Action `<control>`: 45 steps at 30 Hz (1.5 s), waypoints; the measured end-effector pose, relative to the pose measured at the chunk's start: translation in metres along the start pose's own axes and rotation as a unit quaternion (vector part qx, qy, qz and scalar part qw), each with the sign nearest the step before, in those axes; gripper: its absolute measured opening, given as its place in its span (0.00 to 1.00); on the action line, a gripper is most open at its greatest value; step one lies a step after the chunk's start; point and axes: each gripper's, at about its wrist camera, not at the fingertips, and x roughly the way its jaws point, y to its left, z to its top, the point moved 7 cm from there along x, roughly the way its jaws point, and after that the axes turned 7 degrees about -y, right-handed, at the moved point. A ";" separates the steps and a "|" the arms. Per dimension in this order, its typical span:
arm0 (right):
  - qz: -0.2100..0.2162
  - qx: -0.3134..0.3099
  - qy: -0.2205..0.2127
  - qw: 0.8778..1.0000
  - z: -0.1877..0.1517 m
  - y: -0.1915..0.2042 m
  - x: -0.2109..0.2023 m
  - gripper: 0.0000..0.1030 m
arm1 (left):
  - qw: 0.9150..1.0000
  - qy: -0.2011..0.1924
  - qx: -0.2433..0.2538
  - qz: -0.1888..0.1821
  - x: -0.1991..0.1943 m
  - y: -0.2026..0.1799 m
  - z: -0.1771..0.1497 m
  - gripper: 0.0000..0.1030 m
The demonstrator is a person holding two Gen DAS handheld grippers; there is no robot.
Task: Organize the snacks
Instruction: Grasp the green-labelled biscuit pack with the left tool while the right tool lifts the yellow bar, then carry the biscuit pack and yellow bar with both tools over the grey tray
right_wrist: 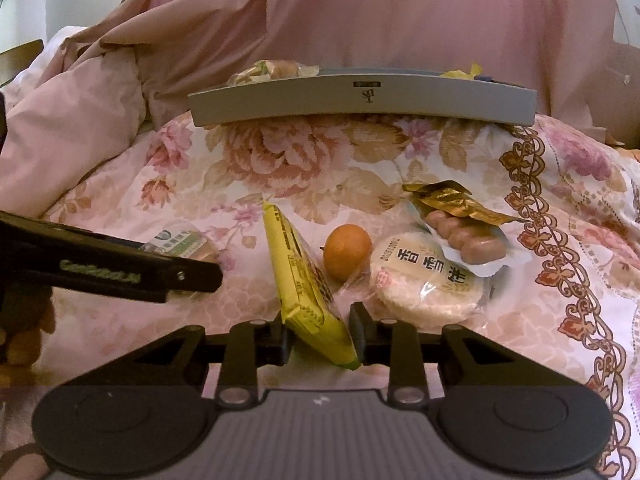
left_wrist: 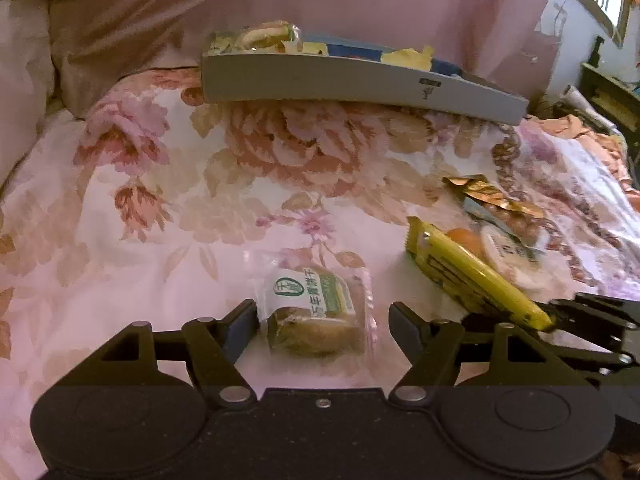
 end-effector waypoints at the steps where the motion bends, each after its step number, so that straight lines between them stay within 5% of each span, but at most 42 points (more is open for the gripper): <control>1: 0.000 0.001 0.000 1.000 0.000 0.000 0.000 0.32 | 1.000 -0.003 0.006 0.007 0.002 -0.001 0.000 0.68; 15: -0.016 -0.054 -0.011 0.998 0.001 0.013 -0.004 0.14 | 0.999 -0.036 0.015 0.002 -0.009 -0.001 -0.002 0.46; 30: -0.034 -0.121 -0.040 0.991 0.005 0.026 -0.017 0.14 | 0.996 -0.044 0.078 0.001 -0.030 -0.026 -0.013 0.45; 45: -0.061 -0.146 -0.093 0.983 0.024 0.021 -0.030 0.14 | 0.992 -0.115 0.050 -0.004 -0.049 -0.033 0.028 0.45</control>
